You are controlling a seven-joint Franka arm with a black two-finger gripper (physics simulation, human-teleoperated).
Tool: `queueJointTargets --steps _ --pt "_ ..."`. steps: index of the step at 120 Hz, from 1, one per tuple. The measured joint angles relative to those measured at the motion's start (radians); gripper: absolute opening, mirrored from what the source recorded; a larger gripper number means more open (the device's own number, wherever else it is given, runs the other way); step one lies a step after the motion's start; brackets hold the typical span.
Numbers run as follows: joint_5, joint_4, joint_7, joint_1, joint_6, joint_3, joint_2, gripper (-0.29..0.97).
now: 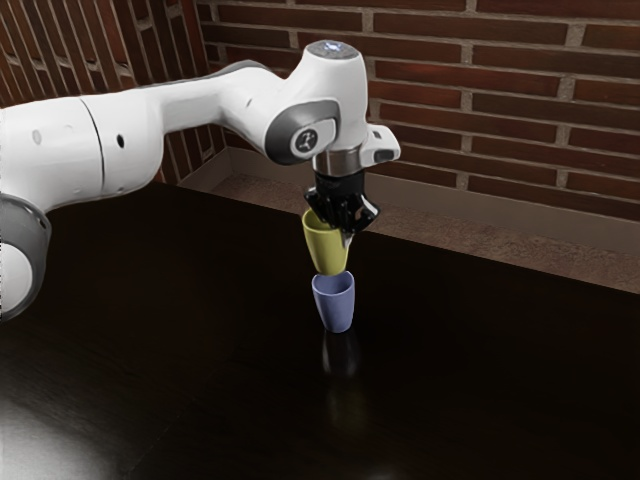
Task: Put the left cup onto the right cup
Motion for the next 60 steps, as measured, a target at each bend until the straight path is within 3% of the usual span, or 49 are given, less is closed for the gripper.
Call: queueJointTargets --steps 60 --pt "-0.003 -0.001 -0.003 0.0 0.018 0.001 0.019 -0.1"
